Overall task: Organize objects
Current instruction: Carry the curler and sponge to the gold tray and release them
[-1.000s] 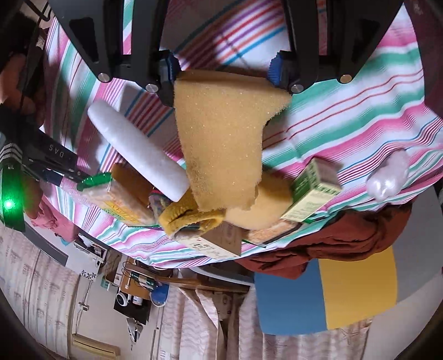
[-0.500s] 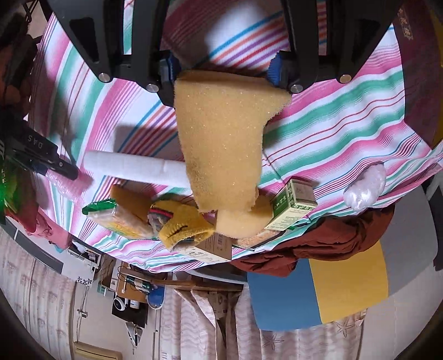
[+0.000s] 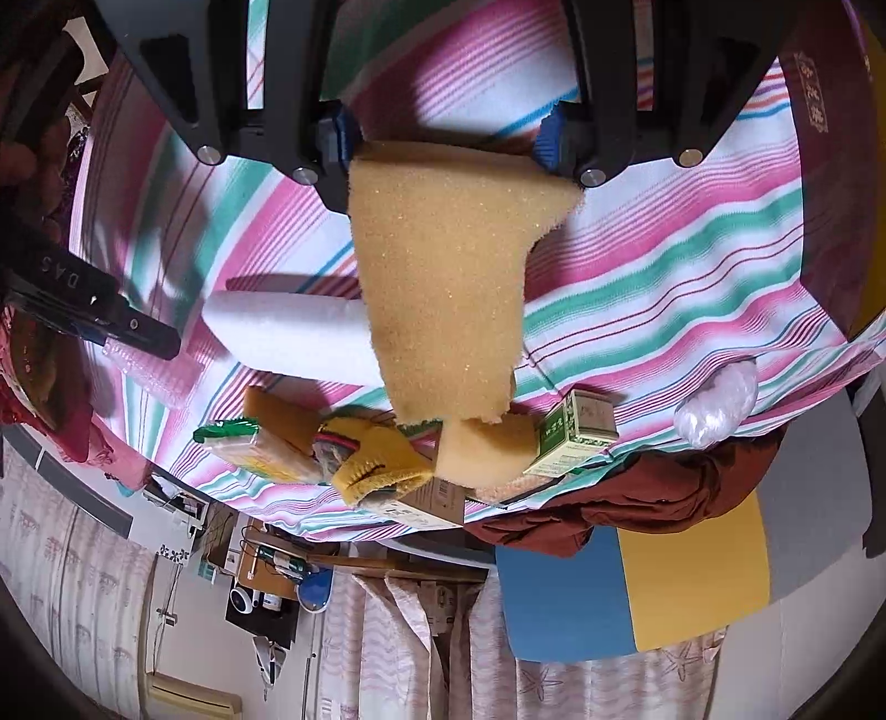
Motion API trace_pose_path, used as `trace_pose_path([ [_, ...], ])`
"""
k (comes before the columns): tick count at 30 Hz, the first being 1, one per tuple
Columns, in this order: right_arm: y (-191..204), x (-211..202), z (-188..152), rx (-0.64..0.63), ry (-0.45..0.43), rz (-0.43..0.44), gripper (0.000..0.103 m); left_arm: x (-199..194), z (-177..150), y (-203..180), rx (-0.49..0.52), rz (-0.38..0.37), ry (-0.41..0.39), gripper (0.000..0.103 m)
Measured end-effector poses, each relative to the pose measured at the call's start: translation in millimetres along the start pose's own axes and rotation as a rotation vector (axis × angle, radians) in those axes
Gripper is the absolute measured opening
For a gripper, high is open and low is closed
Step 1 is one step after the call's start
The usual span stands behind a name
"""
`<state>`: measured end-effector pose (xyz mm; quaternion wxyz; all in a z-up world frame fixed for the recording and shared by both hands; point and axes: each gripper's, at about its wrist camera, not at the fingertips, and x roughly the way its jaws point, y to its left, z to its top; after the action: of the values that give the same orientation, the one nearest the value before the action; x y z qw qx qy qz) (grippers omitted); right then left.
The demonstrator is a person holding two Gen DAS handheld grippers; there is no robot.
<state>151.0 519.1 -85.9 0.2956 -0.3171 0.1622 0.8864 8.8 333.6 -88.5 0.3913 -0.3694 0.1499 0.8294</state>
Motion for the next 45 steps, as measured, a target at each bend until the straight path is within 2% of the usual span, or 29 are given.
trace_pose_path([
  [7, 23, -26, -3, 0.015, -0.015, 0.069, 0.054, -17, -14, 5, -0.023, -0.037, -0.001, 0.048],
  [13, 51, -42, -9, -0.038, -0.018, 0.134, 0.054, -40, -33, 0, 0.038, -0.057, -0.009, 0.048],
  [17, 66, -45, -12, -0.065, -0.009, 0.163, 0.054, -62, -41, -2, 0.072, -0.084, -0.044, 0.048],
  [22, 86, -51, -10, -0.107, -0.003, 0.206, 0.054, -91, -41, 4, 0.062, -0.098, -0.098, 0.048],
  [27, 115, -56, -6, -0.165, -0.004, 0.256, 0.054, -118, -40, 31, -0.004, -0.066, -0.139, 0.048],
  [33, 167, -66, 4, -0.243, -0.012, 0.355, 0.054, -142, -49, 85, -0.181, -0.034, -0.129, 0.048],
  [39, 240, -72, 4, -0.359, 0.021, 0.483, 0.054, -162, -61, 137, -0.283, 0.048, -0.133, 0.048],
  [45, 312, -76, -6, -0.483, 0.070, 0.578, 0.054, -171, -80, 199, -0.394, 0.104, -0.081, 0.048],
])
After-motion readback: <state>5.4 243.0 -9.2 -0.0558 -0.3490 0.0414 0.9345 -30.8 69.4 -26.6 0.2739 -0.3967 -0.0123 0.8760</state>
